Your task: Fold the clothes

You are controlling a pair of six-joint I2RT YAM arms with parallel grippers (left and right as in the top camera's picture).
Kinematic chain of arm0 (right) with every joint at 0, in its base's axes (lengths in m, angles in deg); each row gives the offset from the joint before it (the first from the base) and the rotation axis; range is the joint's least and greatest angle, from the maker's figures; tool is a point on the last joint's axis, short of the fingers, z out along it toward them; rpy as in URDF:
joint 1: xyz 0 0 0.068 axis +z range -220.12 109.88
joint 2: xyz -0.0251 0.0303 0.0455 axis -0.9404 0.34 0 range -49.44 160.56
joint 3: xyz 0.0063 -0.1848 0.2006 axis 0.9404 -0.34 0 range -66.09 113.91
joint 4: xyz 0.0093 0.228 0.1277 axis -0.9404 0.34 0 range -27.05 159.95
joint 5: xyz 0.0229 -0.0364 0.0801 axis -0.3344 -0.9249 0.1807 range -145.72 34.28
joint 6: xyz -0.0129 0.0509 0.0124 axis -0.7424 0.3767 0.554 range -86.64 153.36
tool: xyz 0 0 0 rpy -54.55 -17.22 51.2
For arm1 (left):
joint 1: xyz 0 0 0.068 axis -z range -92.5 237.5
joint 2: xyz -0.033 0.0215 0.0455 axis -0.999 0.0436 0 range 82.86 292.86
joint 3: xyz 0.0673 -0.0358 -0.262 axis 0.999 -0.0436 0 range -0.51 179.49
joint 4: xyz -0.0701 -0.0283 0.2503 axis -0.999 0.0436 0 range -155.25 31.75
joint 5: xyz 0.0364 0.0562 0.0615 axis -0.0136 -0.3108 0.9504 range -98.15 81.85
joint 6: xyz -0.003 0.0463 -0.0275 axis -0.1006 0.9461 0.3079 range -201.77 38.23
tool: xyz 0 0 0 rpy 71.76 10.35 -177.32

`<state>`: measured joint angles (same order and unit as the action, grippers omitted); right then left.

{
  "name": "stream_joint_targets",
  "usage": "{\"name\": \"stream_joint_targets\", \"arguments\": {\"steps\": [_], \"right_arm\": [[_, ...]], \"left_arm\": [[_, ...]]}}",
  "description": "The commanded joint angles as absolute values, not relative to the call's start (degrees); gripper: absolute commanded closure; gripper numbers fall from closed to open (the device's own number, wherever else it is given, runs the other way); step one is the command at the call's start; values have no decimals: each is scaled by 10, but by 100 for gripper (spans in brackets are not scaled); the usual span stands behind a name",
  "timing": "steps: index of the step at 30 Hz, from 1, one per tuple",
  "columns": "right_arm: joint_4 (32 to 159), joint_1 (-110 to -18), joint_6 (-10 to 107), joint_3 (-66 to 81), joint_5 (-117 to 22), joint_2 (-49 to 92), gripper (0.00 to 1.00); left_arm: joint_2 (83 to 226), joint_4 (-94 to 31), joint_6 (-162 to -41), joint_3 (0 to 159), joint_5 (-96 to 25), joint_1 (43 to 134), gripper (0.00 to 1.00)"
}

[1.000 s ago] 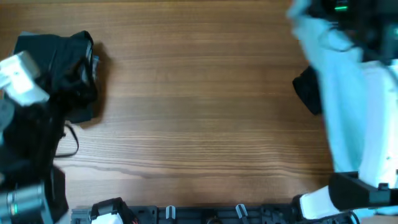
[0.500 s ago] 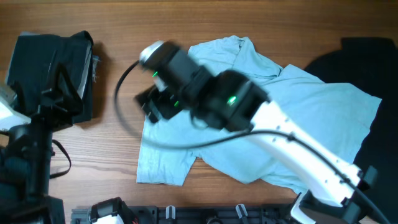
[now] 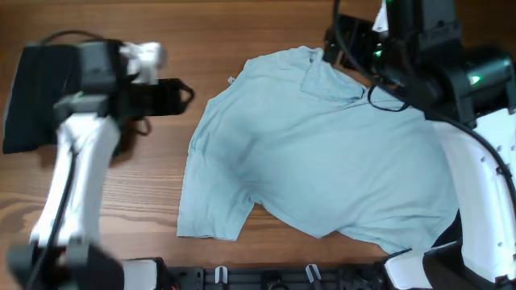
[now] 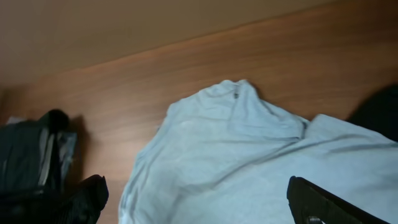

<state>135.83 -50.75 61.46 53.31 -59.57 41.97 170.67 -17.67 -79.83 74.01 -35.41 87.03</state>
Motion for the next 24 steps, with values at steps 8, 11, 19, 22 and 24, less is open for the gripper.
{"name": "stream_joint_targets", "arguments": {"steps": [8,11,19,22,24], "right_arm": [[1370,-550,620,538,-587,420,5],[1377,-550,620,538,-587,420,5],[1417,-550,620,534,-635,442,5],[1433,-550,621,532,-648,468,5],[1435,-550,620,532,-648,482,5]], "left_arm": [[1983,-238,-855,740,-251,955,96],[2022,-246,-906,736,-197,954,96],[2029,-152,-1078,736,25,832,96],[2029,-156,-1091,736,-9,771,96],[2028,-165,-1078,736,-39,765,96]]}}
